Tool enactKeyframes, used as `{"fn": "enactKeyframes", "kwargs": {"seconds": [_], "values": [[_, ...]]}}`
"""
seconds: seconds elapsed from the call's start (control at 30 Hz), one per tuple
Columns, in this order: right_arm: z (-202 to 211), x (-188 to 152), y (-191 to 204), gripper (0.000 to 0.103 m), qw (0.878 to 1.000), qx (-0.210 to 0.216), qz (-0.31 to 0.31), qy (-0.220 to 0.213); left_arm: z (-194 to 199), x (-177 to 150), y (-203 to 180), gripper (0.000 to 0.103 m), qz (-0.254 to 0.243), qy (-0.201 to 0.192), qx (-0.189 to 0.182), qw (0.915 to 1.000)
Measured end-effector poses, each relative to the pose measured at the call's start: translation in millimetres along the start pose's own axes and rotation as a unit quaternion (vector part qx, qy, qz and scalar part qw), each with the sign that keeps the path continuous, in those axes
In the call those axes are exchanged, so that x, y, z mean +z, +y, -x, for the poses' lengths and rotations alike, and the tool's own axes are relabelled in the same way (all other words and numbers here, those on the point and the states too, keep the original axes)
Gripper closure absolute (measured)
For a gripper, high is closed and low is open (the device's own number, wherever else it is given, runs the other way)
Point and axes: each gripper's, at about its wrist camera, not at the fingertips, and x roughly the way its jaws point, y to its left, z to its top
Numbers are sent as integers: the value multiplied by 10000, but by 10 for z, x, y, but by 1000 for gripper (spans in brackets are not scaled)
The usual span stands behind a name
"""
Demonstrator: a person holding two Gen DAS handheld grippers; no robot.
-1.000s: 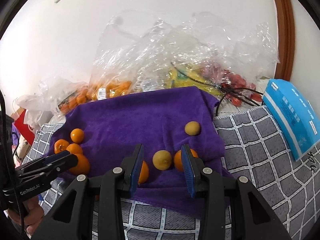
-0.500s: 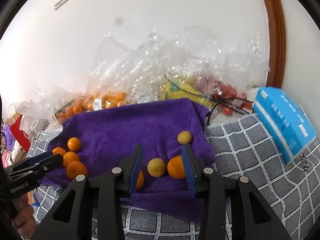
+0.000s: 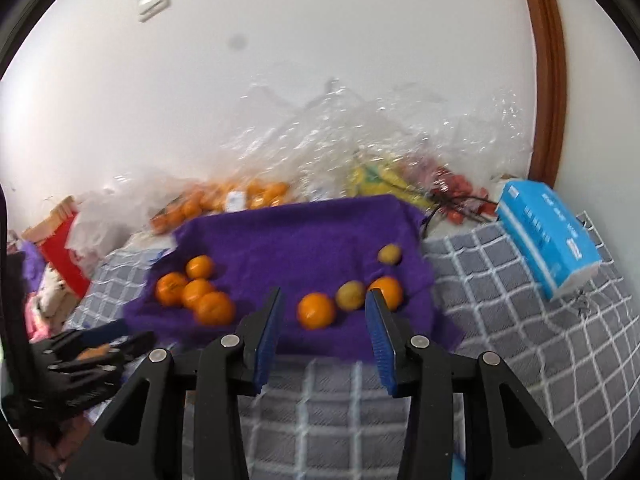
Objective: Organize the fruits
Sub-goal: 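Open both tools on the towel and lift them back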
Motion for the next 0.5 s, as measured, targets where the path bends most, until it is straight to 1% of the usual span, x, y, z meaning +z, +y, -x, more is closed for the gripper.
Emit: {"fn": "enactKeyframes", "kwargs": {"seconds": [0.1, 0.23, 0.4, 0.5], "values": [[189, -131, 195, 61, 9994, -28, 323, -79, 95, -108, -14, 50, -61, 42, 121, 9999], [372, -277, 339, 61, 9988, -4, 494, -74, 238, -230, 33, 50, -9, 49, 180, 9998], [538, -395, 346, 61, 9992, 18, 399, -12, 410, -357, 102, 50, 110, 102, 101, 9998], [663, -402, 340, 61, 9996, 27, 283, -52, 539, -386, 92, 50, 17, 16, 234, 9997]]}}
